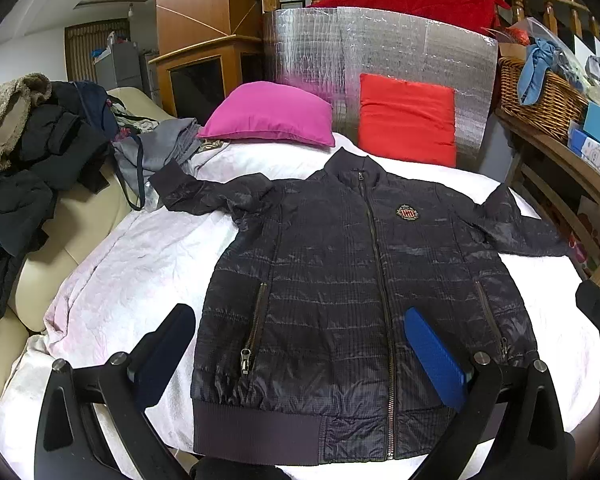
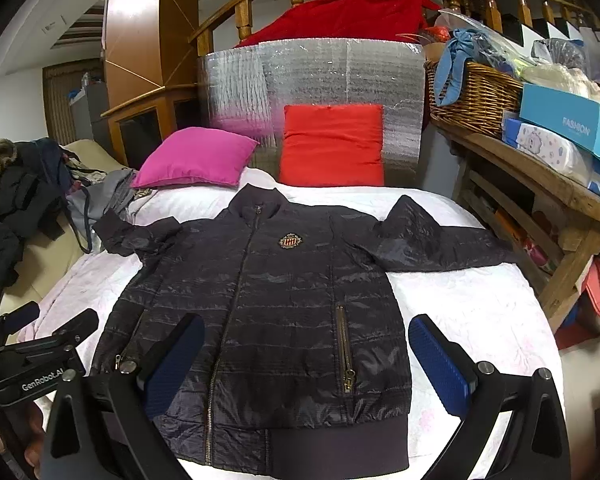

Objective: Fold large clothes

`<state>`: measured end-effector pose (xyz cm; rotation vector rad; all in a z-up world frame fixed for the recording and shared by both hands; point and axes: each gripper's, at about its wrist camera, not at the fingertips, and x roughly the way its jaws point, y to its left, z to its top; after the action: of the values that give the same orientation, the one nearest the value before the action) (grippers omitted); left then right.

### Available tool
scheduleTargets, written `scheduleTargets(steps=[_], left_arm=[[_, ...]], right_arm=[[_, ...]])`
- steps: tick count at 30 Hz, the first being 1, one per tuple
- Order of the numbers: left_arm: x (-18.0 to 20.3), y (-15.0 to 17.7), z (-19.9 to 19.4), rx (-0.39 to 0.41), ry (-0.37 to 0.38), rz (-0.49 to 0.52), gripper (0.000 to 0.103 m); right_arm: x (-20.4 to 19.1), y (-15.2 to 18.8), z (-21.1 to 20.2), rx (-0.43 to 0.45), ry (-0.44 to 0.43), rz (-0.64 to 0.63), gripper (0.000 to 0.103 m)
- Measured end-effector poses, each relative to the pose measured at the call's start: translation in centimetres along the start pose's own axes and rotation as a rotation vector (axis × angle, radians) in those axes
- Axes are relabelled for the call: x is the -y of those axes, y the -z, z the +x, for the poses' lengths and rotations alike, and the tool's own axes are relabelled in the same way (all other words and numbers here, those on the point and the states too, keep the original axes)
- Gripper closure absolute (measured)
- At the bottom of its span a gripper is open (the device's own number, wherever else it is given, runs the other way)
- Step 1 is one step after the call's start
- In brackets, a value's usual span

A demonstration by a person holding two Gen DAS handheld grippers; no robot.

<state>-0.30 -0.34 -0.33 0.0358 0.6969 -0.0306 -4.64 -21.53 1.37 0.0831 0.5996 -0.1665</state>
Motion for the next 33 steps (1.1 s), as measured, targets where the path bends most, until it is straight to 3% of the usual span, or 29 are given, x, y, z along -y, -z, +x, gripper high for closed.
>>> scheduleTargets(steps=[25, 33], left_arm=[[0.3, 0.3, 0.7, -0.009, 0.005, 0.015, 0.0], [-0.3, 1.1, 3.9, -0.088, 0.003, -0.004, 0.0]], right_arm=[[0.5, 0.1, 0.6, -0.014, 0.001, 0.003, 0.0], [6.2, 1.2, 4.4, -0.121, -0.021, 0.155, 0.0]])
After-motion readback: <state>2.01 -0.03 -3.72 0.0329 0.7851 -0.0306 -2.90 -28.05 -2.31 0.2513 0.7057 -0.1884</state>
